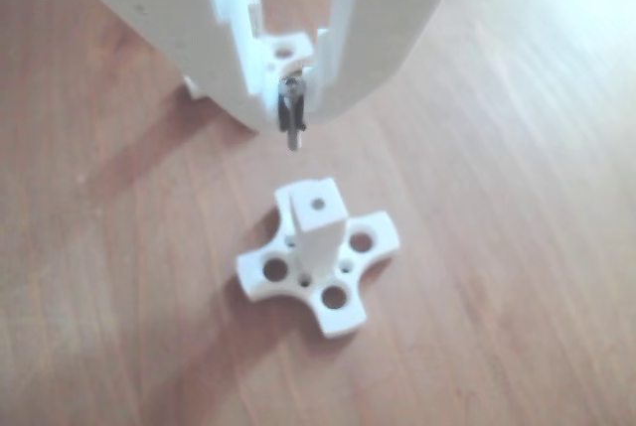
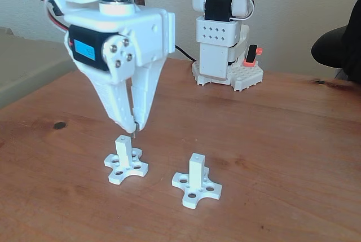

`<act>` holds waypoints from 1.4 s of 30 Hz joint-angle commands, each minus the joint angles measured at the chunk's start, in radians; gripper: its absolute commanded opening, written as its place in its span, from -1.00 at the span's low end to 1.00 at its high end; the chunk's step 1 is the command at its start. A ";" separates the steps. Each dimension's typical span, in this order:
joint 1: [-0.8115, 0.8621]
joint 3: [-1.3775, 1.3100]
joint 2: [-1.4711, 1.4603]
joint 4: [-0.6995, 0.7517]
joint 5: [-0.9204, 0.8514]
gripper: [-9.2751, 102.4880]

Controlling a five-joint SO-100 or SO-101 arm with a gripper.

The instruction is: Grab the screw and set it in the hole.

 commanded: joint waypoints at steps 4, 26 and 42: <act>-0.055 -0.091 0.126 0.014 0.026 -0.91; -0.215 -0.034 0.161 -0.026 0.104 -0.91; -0.244 0.025 0.153 -0.040 0.117 -0.91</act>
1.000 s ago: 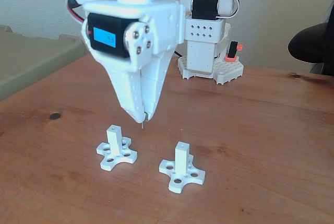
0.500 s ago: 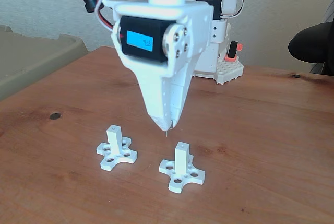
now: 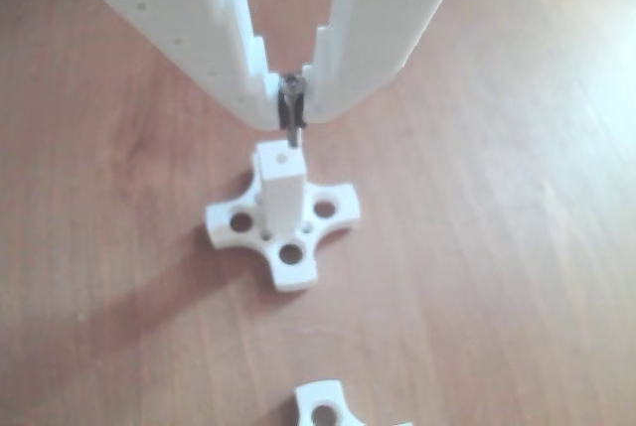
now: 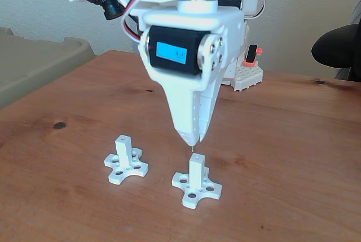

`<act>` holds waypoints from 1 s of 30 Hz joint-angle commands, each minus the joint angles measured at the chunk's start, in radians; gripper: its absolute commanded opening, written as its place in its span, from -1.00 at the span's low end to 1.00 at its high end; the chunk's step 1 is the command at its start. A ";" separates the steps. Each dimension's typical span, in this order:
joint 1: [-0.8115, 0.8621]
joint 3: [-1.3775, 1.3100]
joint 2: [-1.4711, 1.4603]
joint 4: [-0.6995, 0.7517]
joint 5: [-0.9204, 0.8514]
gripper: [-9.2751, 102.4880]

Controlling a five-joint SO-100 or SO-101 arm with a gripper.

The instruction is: Grab the screw and set it in the hole.

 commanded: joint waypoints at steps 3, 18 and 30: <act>-0.009 -0.003 0.107 -0.012 0.011 -0.91; -0.018 0.002 0.086 -0.029 0.012 -0.91; -0.020 0.012 0.077 -0.035 0.012 -0.91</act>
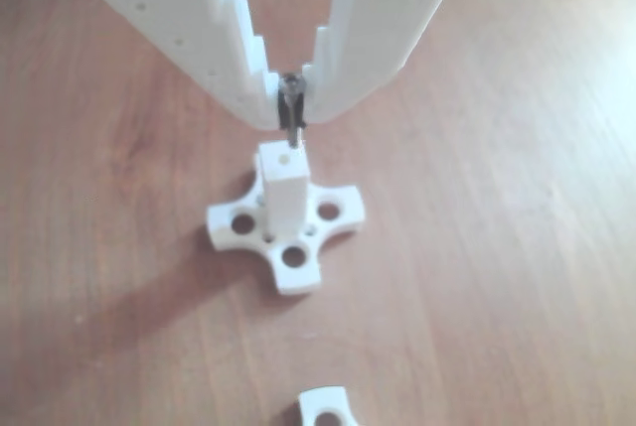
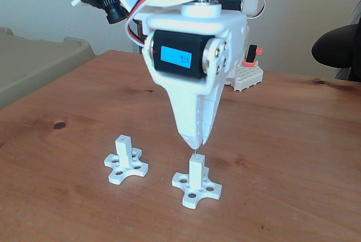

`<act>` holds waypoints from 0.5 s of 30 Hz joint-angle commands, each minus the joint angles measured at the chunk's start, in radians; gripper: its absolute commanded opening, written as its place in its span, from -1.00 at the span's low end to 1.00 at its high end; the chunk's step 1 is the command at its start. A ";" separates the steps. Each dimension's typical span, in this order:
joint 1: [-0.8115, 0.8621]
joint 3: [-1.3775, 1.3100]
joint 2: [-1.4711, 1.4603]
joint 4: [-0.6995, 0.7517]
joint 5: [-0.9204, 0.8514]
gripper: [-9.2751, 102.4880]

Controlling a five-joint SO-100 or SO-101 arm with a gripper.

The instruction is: Grab the screw and set it in the hole.

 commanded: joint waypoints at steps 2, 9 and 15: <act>-0.009 -0.006 0.075 -0.011 0.012 -0.91; -0.009 -0.002 0.058 -0.018 0.012 -0.91; -0.009 0.000 0.051 -0.021 0.012 -0.91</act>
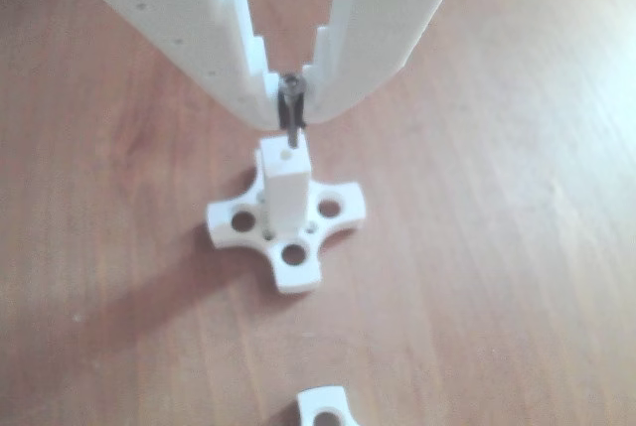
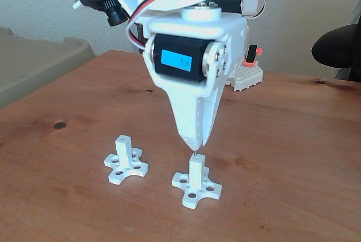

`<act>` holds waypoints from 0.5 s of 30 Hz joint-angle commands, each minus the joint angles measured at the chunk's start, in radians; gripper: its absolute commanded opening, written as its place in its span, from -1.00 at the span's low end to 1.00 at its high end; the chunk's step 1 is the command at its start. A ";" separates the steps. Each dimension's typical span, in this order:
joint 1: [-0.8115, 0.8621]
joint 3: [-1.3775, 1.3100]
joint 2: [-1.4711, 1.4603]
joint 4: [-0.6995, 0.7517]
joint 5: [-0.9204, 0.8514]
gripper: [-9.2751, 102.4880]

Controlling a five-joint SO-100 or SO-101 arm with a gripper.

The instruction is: Grab the screw and set it in the hole.

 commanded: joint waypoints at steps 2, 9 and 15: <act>-0.008 -0.005 0.049 -0.012 0.012 -0.91; -0.005 -0.002 0.048 -0.012 0.011 -0.91; -0.005 -0.002 0.043 -0.012 0.011 -0.91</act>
